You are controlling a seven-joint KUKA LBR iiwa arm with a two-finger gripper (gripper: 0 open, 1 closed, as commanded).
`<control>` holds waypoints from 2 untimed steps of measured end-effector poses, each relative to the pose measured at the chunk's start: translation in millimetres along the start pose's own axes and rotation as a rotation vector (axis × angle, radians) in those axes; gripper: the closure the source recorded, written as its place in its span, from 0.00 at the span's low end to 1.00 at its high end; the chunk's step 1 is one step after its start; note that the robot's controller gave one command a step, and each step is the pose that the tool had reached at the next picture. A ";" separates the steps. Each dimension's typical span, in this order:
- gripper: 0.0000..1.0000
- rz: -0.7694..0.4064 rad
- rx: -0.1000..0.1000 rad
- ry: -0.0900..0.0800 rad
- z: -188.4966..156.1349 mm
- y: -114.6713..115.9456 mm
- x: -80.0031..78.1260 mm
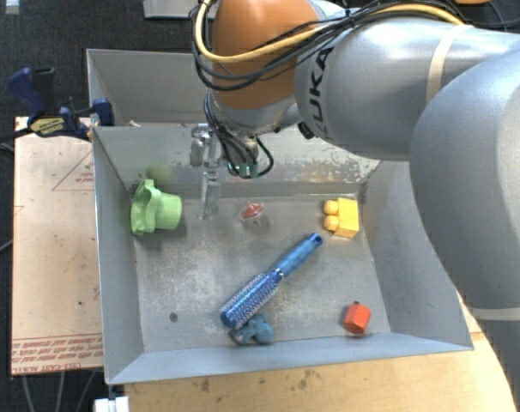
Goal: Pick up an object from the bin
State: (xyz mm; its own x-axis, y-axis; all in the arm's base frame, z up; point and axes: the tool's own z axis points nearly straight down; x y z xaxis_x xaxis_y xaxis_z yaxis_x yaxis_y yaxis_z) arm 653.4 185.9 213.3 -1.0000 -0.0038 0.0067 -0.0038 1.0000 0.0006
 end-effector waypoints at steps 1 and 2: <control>0.00 0.122 -0.001 -0.005 146.5 64.5 5.2; 0.00 0.041 -0.001 -0.009 111.9 67.4 21.7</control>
Offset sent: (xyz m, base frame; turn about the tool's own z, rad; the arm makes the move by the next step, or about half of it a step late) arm -0.0053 0.0623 -0.1433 0.1256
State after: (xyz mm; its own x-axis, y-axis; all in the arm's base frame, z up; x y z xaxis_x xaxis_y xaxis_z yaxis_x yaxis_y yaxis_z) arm 630.7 253.3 101.6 -0.9993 0.0371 -0.0018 0.0371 0.9993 0.0013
